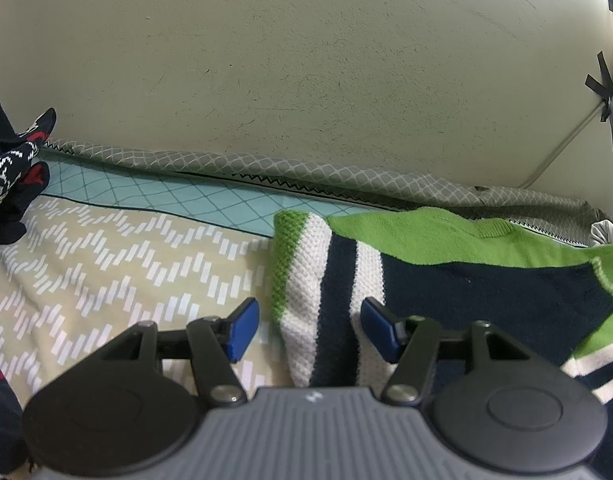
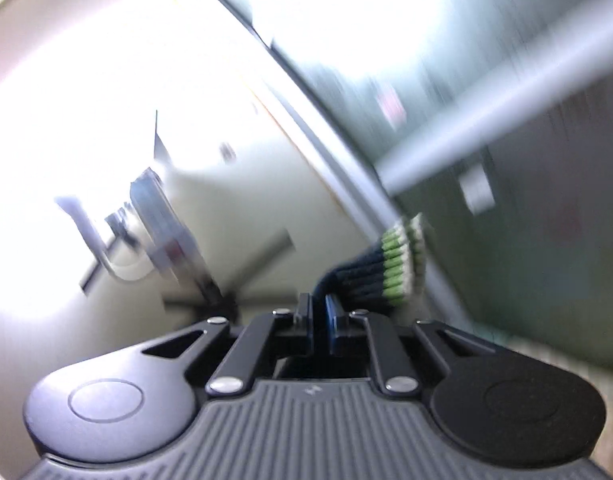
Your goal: Fold small clothes
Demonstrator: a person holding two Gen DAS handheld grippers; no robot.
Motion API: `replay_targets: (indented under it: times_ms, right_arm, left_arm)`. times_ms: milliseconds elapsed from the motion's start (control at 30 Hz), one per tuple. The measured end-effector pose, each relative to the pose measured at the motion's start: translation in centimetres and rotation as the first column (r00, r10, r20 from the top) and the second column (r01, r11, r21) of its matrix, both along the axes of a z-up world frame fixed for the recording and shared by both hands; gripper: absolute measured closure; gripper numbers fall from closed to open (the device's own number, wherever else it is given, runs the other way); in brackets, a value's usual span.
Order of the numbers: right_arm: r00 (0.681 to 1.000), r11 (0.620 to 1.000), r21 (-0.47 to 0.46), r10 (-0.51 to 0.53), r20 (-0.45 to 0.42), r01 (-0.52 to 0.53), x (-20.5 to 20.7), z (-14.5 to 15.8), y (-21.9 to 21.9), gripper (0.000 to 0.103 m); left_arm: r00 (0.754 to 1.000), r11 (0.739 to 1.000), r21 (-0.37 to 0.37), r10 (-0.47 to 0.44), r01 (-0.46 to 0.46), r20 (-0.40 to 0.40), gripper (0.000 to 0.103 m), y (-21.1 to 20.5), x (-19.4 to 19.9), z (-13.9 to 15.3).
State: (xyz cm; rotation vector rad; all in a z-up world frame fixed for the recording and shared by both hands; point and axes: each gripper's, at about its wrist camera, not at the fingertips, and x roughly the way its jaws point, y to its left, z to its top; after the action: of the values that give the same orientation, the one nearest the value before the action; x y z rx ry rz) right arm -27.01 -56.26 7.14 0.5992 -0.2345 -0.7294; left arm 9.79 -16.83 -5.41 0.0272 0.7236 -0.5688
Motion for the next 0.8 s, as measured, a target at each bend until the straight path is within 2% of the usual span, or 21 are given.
replay_targets:
  times_ms: [133,300,400,533,567,600,633,667,700,733,800]
  right_arm:
    - [0.996,0.993,-0.084,0.076,-0.043,-0.079,2.0,3.4,1.8,0.097]
    - [0.965,0.958,-0.144,0.231,-0.121,-0.247,6.7,4.5,6.0,0.097]
    - [0.928,0.927,-0.153,0.309,-0.209,-0.343,11.0,4.4,9.0,0.097]
    - [0.861,0.87,-0.175,0.39,-0.327,-0.461,18.0,4.0,14.3,0.096]
    - [0.839,0.851,-0.17,0.42,-0.346,-0.496,19.8,3.6,15.9,0.087]
    - [0.81,0.83,-0.143,0.466,-0.357,-0.54,21.1,3.2,17.3,0.066]
    - [0.763,0.797,-0.095,0.526,-0.375,-0.596,22.9,2.5,18.7,0.06]
    - [0.693,0.745,-0.038,0.599,-0.401,-0.666,24.5,1.7,20.2,0.044]
    - [0.615,0.678,0.006,0.672,-0.412,-0.735,25.7,1.0,21.6,0.04]
    - [0.562,0.626,0.025,0.717,-0.412,-0.779,26.0,0.4,22.9,0.04]
    - [0.505,0.561,0.006,0.75,-0.426,-0.828,25.7,-0.1,24.9,0.04]
  left_arm:
    - [1.0,1.0,0.007,-0.004,0.004,0.007,0.045,-0.2,-0.2,0.0]
    - [1.0,1.0,0.006,-0.015,0.014,0.026,0.045,-0.2,-0.6,0.2]
    - [0.998,1.0,-0.011,-0.027,0.027,0.048,0.045,0.0,-1.2,0.9]
    - [0.995,0.995,-0.081,-0.044,0.051,0.095,0.044,0.8,-2.5,2.8]
    - [0.993,0.994,-0.093,-0.042,0.052,0.106,0.042,1.1,-2.7,3.2]
    - [0.993,0.994,-0.098,-0.039,0.05,0.112,0.042,1.2,-2.8,3.4]
    - [0.993,0.994,-0.101,-0.035,0.047,0.114,0.042,1.4,-2.8,3.6]
    - [0.993,0.994,-0.102,-0.032,0.043,0.111,0.042,1.6,-2.6,3.7]
    - [0.994,0.994,-0.103,-0.025,0.036,0.104,0.042,1.7,-2.4,3.6]
    - [0.995,0.994,-0.104,-0.019,0.029,0.095,0.042,1.9,-2.1,3.6]
    - [0.997,0.994,-0.104,-0.009,0.017,0.077,0.042,2.0,-1.8,3.3]
